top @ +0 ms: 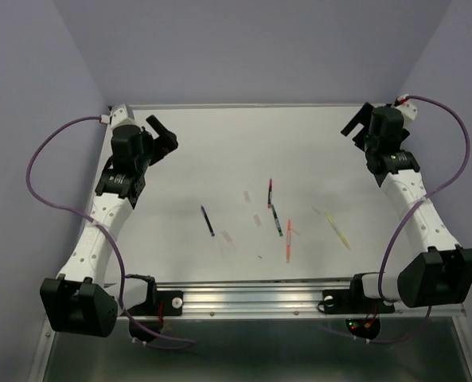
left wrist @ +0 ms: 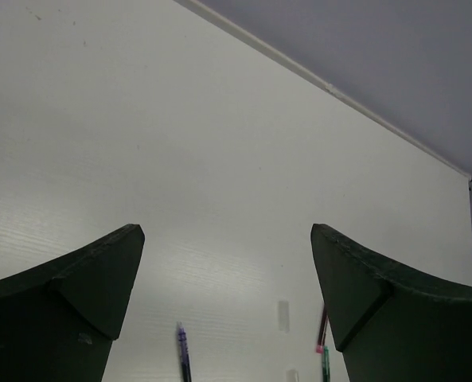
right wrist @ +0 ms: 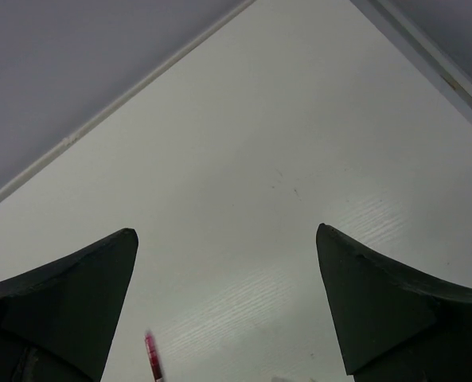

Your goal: Insert the pens into the pen caps

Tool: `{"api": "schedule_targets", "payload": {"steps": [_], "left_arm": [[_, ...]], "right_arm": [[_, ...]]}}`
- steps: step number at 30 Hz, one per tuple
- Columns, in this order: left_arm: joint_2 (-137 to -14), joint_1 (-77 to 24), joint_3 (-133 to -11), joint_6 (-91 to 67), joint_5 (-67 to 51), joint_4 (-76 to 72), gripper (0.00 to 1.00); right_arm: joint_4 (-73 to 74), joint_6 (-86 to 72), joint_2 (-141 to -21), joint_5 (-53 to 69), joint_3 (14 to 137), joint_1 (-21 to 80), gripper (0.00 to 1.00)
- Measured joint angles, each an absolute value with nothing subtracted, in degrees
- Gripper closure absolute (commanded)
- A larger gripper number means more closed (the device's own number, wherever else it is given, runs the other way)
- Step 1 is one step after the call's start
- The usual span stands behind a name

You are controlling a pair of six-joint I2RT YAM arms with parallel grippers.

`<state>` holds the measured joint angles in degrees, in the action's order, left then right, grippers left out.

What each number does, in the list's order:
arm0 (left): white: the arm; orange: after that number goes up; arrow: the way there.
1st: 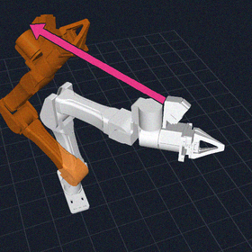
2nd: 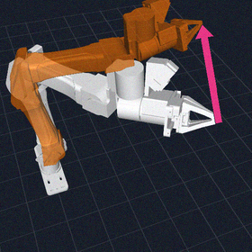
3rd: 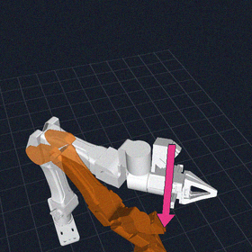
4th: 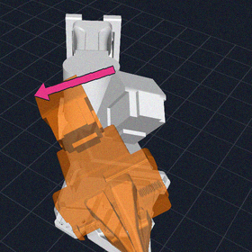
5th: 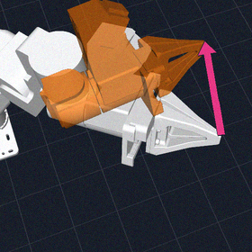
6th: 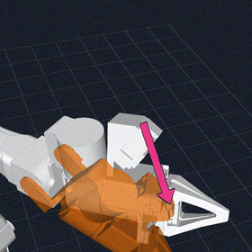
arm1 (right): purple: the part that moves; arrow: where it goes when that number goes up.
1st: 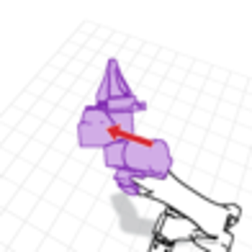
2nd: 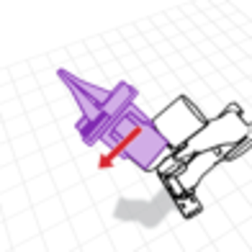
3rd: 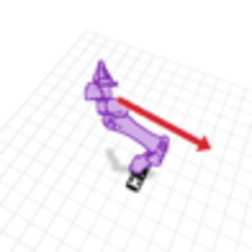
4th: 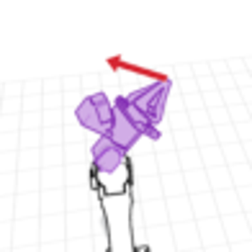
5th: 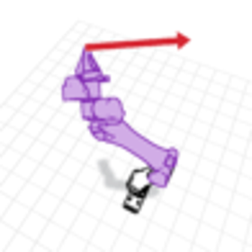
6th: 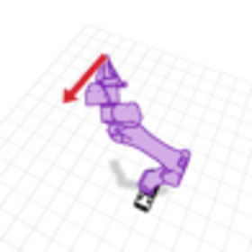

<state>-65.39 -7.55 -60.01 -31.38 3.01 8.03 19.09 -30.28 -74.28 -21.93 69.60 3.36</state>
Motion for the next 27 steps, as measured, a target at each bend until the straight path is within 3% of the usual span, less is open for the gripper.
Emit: {"api": "schedule_targets", "payload": {"steps": [7,15,22,27], "left_arm": [[-64.99,-11.75,-58.22,-33.15,2.96,8.56,0.01],[-63.55,-25.34,-43.33,-42.17,3.49,11.84,0.01],[-66.19,-30.59,-40.10,-47.86,5.17,14.04,0.02],[-73.45,-31.48,-40.34,-48.62,7.18,15.44,0.18]], "right_arm": [[16.47,-28.34,-73.23,-19.66,69.36,3.36,0.00],[13.30,-30.48,-72.51,-18.15,69.14,3.36,0.00],[13.15,-30.44,-73.87,-11.77,69.14,3.36,0.00],[13.47,-30.39,-74.30,-10.07,69.12,3.36,0.00]]}}
